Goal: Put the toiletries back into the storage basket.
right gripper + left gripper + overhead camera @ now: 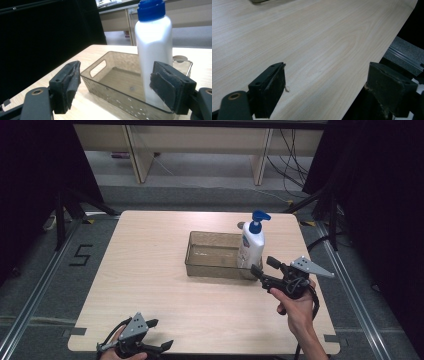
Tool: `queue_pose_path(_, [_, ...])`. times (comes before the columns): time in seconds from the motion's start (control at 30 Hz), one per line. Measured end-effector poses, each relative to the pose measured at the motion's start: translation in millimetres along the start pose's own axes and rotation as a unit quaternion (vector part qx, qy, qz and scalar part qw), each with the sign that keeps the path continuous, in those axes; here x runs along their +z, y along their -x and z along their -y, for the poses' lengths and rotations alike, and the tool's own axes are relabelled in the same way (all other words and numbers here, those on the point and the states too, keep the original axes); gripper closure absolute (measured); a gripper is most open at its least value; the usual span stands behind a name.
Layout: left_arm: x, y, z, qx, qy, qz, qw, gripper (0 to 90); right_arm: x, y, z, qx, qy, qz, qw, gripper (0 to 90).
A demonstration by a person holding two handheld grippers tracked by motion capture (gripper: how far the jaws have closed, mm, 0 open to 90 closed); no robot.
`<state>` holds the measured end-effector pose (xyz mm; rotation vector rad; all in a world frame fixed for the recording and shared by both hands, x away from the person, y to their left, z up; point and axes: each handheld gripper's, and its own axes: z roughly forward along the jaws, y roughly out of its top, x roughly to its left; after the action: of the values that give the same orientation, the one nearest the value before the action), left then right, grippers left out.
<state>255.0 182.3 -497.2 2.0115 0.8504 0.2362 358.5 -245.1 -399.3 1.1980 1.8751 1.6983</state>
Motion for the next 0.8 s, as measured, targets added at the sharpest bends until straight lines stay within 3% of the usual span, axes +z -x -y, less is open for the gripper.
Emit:
queue_pose_path(0.17, [0.1,-0.2,0.4,-0.001,0.004,0.001,1.0000,15.0,1.3,1.2,5.7,0.001,-0.010,0.002,0.9999,24.1])
queue_pose_path(0.2, [0.1,-0.1,0.5,-0.001,0.004,0.001,1.0000,15.0,0.4,-1.1,7.2,0.019,-0.014,-0.003,0.9997,24.1])
queue_pose_path(0.23, [0.1,-0.2,0.5,0.000,0.003,0.001,1.0000,15.0,2.5,2.2,8.5,-0.002,-0.002,-0.006,1.0000,24.0])
queue_pose_path(0.33, [0.3,0.5,0.4,-0.005,0.004,0.000,1.0000,15.0,0.8,2.0,9.8,-0.012,-0.011,0.001,0.9999,24.1])
queue_pose_path(0.6, [0.7,0.7,0.9,-0.008,0.009,0.001,0.9999,15.0,2.7,-3.0,19.2,0.000,-0.013,-0.010,0.9999,24.1])
queue_pose_path(0.63, [0.7,0.7,0.9,-0.008,0.009,0.001,0.9999,15.0,1.8,-3.5,19.6,0.001,-0.025,-0.011,0.9996,24.1])
queue_pose_path(0.67, [0.7,0.8,0.9,-0.008,0.009,0.001,0.9999,15.0,1.9,-1.9,20.3,-0.015,-0.021,-0.008,0.9996,24.0])
queue_pose_path(0.73, [0.5,0.5,0.9,-0.005,0.007,0.001,1.0000,15.0,2.3,-5.7,23.0,0.002,-0.023,-0.014,0.9996,23.8])
queue_pose_path(0.8, [0.8,0.9,1.0,-0.009,0.009,0.001,0.9999,15.0,3.0,-4.4,24.6,-0.012,-0.023,-0.021,0.9994,23.8])
